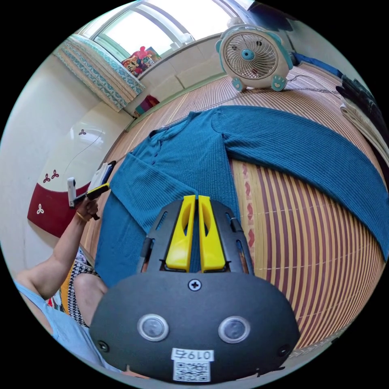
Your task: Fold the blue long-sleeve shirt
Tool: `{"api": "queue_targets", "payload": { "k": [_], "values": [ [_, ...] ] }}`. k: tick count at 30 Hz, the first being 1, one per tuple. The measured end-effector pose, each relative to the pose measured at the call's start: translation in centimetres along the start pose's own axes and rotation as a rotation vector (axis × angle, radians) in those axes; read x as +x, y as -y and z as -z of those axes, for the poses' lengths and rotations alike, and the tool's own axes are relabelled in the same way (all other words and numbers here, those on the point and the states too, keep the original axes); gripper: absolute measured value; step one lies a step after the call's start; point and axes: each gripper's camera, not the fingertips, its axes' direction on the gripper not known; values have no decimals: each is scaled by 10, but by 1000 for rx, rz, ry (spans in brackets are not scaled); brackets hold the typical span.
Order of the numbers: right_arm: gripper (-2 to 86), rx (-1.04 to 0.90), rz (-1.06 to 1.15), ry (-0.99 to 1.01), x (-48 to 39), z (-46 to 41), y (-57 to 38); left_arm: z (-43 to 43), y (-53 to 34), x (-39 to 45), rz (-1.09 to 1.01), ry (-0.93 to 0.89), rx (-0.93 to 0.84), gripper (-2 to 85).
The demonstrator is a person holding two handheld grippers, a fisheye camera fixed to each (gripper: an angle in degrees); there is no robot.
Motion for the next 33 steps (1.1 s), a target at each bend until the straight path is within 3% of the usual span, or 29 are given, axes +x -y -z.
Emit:
{"api": "queue_targets", "payload": {
  "k": [6, 11, 18, 24, 33],
  "values": [
    [0, 26, -6, 4, -10, 20, 9, 11, -8, 16, -17, 137, 71, 10],
    [-2, -11, -26, -12, -19, 29, 20, -1, -5, 33, -14, 293, -1, 6],
    [0, -29, 8, -12, -44, 45, 36, 0, -2, 37, 23, 263, -15, 5],
    [8, -3, -91, 123, -53, 71, 59, 0, -1, 28, 120, 169, -19, 5],
    [33, -74, -28, 5, -91, 95, 99, -1, -2, 37, 122, 152, -27, 7]
  ]
}}
